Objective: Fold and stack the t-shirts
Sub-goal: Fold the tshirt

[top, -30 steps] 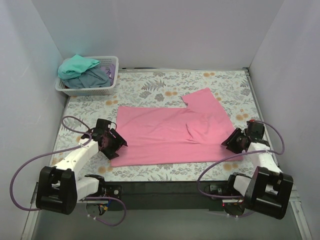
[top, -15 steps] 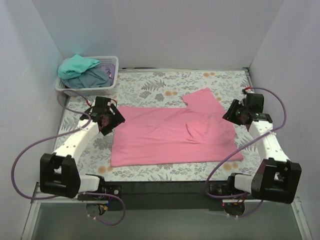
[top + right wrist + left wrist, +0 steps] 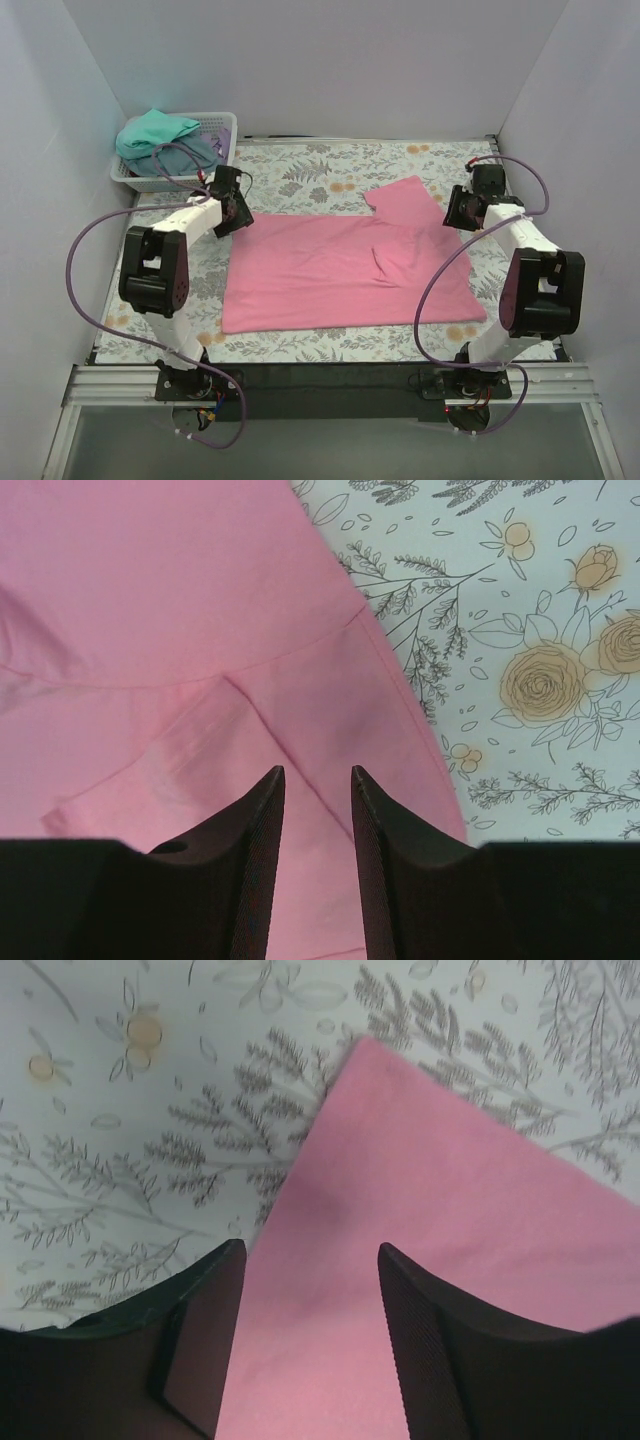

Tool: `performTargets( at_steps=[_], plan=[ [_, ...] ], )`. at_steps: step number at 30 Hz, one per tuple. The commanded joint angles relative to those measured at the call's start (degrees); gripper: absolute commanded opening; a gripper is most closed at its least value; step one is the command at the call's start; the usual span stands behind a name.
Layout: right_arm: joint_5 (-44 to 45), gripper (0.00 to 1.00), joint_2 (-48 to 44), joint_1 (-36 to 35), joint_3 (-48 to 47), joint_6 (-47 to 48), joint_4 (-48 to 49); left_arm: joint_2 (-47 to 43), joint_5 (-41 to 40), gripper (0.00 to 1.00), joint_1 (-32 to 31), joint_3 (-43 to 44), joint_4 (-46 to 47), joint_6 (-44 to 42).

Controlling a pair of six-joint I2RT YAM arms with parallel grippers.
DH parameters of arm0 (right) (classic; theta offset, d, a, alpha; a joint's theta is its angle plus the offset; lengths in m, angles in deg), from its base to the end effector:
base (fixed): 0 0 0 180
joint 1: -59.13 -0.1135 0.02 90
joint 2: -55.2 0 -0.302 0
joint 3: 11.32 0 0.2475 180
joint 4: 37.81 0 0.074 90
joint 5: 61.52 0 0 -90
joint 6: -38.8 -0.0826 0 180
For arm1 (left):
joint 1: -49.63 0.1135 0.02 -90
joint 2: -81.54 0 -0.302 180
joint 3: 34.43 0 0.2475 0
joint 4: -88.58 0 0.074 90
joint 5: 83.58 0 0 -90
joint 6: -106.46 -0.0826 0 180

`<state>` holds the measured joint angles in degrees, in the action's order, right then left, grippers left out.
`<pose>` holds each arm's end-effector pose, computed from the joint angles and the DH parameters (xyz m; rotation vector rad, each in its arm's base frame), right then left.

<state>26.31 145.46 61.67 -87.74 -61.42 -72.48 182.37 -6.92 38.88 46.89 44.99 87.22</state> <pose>0.3652 -0.0131 0.2390 0.2516 2.4063 0.1071 0.3768 -0.0521 0.1898 -1.3798 2.2423 -0.1778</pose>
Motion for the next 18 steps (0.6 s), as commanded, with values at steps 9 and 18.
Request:
performTargets(
  at_steps=[9, 18],
  plan=[
    [3.5, 0.39, 3.3, -0.7, 1.4, 1.8, 9.9, 11.4, -7.7, 0.47, -0.1, 11.3, 10.3, -6.1],
    [2.9, 0.39, 5.3, -0.8, 1.5, 2.4, 10.8, 17.3, -7.3, 0.46, -0.1, 14.1, 11.8, -7.2]
  ],
)
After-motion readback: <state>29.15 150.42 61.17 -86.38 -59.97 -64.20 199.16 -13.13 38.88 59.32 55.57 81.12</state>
